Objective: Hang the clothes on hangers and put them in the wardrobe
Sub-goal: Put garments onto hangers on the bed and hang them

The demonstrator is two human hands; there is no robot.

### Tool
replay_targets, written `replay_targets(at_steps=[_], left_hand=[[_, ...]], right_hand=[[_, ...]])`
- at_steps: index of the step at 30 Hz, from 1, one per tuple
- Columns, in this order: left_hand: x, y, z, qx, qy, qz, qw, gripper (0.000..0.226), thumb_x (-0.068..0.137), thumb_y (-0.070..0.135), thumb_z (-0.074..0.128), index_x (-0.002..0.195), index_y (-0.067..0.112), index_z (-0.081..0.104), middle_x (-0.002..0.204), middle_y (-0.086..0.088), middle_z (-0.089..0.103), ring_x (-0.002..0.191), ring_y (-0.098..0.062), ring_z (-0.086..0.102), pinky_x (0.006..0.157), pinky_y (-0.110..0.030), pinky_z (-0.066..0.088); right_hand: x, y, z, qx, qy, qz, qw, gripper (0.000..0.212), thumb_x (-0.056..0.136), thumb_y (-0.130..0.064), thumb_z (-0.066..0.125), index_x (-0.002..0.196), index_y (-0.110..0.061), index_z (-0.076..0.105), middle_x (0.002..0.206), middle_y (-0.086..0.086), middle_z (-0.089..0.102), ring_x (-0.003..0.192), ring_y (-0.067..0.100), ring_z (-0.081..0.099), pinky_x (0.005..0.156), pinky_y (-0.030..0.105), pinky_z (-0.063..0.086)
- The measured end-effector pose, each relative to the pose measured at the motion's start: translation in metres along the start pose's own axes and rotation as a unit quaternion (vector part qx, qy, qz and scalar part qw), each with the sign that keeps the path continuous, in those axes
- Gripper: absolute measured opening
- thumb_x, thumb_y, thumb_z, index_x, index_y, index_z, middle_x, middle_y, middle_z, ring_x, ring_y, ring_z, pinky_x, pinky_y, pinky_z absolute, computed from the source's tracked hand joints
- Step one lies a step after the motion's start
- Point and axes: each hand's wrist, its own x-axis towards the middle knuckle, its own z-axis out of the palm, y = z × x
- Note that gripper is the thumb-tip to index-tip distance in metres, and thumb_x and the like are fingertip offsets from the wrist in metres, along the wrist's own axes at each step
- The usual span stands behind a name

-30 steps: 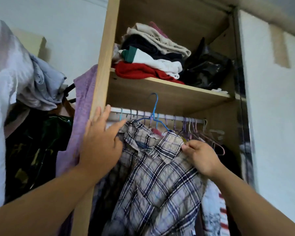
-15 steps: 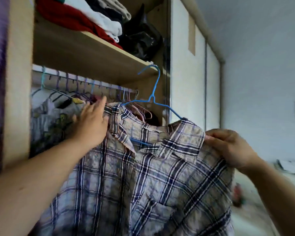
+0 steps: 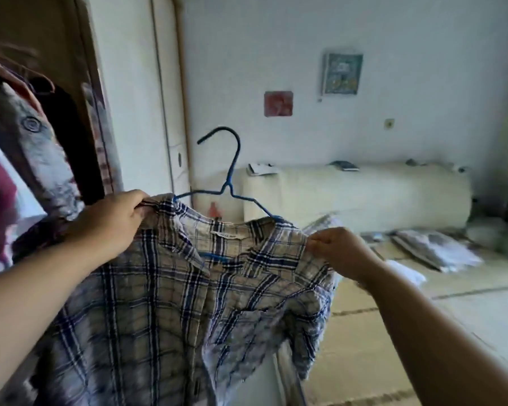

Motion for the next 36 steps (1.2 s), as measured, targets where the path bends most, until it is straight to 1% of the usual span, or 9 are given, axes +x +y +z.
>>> replay_targets(at_steps=[6,10,14,17,23,26,28,32,36], left_hand=[[-0.060,0.085,0.104,-0.045,-0.146,0.094,0.984,0.019,0.093,0.023,0.054,0.109,0.027,0.063,0.106,-0.010,0.067,0.092,-0.032,0.062,0.069,-0.035,0.046],[-0.104,0.161,0.170,-0.097,-0.241,0.156,0.953,0.017,0.092,0.023,0.054,0.104,0.028,0.064,0.104,-0.008,0.067,0.094,-0.031,0.062,0.073,-0.036,0.046],[-0.153,0.272,0.233,-0.162,-0.350,0.219,0.896,0.015,0.089,0.017,0.055,0.099,0.019,0.066,0.102,-0.012,0.068,0.096,-0.031,0.060,0.080,-0.039,0.047],[-0.194,0.350,0.264,-0.171,-0.395,0.251,0.867,0.015,0.091,0.029,0.053,0.100,0.028,0.064,0.103,-0.007,0.068,0.095,-0.030,0.060,0.079,-0.037,0.047],[-0.265,0.477,0.317,-0.172,-0.470,0.279,0.820,0.016,0.092,0.022,0.046,0.096,0.024,0.061,0.097,-0.006,0.064,0.083,-0.026,0.054,0.071,-0.033,0.044],[-0.285,0.519,0.351,-0.141,-0.480,0.279,0.820,0.018,0.091,0.019,0.044,0.094,0.021,0.061,0.095,-0.006,0.064,0.084,-0.028,0.055,0.068,-0.033,0.044],[-0.298,0.541,0.380,-0.120,-0.481,0.275,0.824,0.018,0.091,0.018,0.042,0.092,0.020,0.061,0.094,-0.006,0.064,0.084,-0.028,0.056,0.065,-0.032,0.042],[-0.329,0.562,0.442,-0.076,-0.506,0.255,0.821,0.023,0.091,0.017,0.040,0.100,0.025,0.060,0.099,-0.004,0.064,0.080,-0.024,0.052,0.064,-0.031,0.038],[-0.359,0.575,0.494,-0.065,-0.538,0.241,0.805,0.024,0.093,0.023,0.038,0.100,0.023,0.061,0.101,-0.005,0.064,0.087,-0.027,0.056,0.070,-0.033,0.042]], right_hand=[[-0.150,0.107,-0.005,-0.038,0.002,0.218,0.975,0.029,0.088,-0.032,0.061,0.078,-0.005,0.067,0.064,0.002,0.051,0.063,0.012,0.044,0.057,0.026,0.035],[-0.256,0.156,-0.027,-0.057,0.018,0.340,0.938,0.031,0.087,-0.037,0.061,0.072,-0.011,0.066,0.060,-0.001,0.050,0.059,0.009,0.045,0.052,0.022,0.034],[-0.360,0.194,-0.081,-0.067,0.055,0.450,0.889,0.028,0.088,-0.036,0.062,0.071,-0.015,0.068,0.059,-0.002,0.054,0.056,0.009,0.047,0.049,0.019,0.035],[-0.427,0.217,-0.124,-0.037,0.085,0.512,0.854,0.022,0.087,-0.035,0.063,0.069,-0.024,0.070,0.059,-0.006,0.062,0.052,0.007,0.054,0.047,0.018,0.041],[-0.508,0.289,-0.178,-0.050,0.134,0.574,0.806,0.018,0.087,-0.034,0.064,0.071,-0.029,0.071,0.052,-0.011,0.062,0.049,0.006,0.054,0.048,0.019,0.040],[-0.524,0.342,-0.180,-0.039,0.149,0.595,0.789,0.015,0.089,-0.035,0.062,0.085,-0.027,0.073,0.051,-0.011,0.063,0.042,0.004,0.048,0.041,0.016,0.037],[-0.529,0.381,-0.177,-0.031,0.152,0.607,0.780,0.015,0.090,-0.036,0.060,0.085,-0.028,0.072,0.050,-0.010,0.064,0.036,0.003,0.043,0.036,0.014,0.033],[-0.532,0.453,-0.163,-0.048,0.133,0.625,0.768,0.015,0.092,-0.036,0.056,0.086,-0.031,0.069,0.064,-0.009,0.067,0.049,0.008,0.054,0.043,0.018,0.038],[-0.536,0.515,-0.147,-0.052,0.109,0.647,0.753,0.015,0.093,-0.035,0.055,0.089,-0.030,0.069,0.068,-0.016,0.063,0.057,0.005,0.054,0.046,0.020,0.039]])
